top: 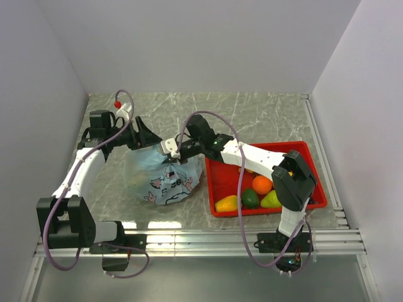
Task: Place the fake fruits into the plastic bag and tie a complex knot
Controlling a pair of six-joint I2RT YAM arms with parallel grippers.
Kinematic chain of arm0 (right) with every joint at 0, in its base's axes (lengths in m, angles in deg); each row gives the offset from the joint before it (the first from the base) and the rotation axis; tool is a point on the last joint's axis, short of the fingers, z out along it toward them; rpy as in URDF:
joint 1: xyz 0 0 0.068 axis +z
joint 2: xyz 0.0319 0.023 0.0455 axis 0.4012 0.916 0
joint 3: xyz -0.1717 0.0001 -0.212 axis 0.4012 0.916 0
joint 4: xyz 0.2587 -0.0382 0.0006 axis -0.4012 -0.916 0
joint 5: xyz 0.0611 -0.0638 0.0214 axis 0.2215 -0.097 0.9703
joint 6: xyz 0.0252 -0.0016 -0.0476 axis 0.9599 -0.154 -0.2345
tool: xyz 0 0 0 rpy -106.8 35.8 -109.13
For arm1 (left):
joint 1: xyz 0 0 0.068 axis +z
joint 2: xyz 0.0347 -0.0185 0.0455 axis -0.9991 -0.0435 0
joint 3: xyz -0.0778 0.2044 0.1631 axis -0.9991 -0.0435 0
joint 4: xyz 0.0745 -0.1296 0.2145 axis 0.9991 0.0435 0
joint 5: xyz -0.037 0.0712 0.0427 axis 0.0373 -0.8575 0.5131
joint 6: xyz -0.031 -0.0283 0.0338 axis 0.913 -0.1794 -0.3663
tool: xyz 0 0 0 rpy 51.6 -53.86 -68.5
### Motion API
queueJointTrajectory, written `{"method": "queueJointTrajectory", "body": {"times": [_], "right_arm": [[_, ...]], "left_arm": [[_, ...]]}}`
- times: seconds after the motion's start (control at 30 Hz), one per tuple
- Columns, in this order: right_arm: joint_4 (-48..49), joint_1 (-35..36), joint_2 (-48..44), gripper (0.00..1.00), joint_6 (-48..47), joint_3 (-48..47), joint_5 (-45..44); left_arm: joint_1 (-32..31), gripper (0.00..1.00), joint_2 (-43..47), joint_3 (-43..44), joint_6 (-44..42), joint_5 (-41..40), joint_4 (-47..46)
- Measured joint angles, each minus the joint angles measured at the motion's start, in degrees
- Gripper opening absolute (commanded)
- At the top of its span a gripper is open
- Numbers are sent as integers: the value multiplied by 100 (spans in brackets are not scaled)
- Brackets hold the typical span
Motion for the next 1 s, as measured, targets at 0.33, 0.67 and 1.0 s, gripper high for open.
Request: {"method": "queueJointTrajectory", "body": {"times": [0.33, 0.67, 1.0], "right_arm": [[-214, -4, 11, 0, -11, -28, -7], [-313, -72, 50, 0, 190, -96, -4], [-1032, -166, 885, 2, 1753, -1602, 153]], "left_arm": [[-74, 3, 144, -20, 595, 341, -1228], [-24, 0, 638, -4, 133, 520, -737], [175, 0, 1644, 4, -120, 944, -570]]}}
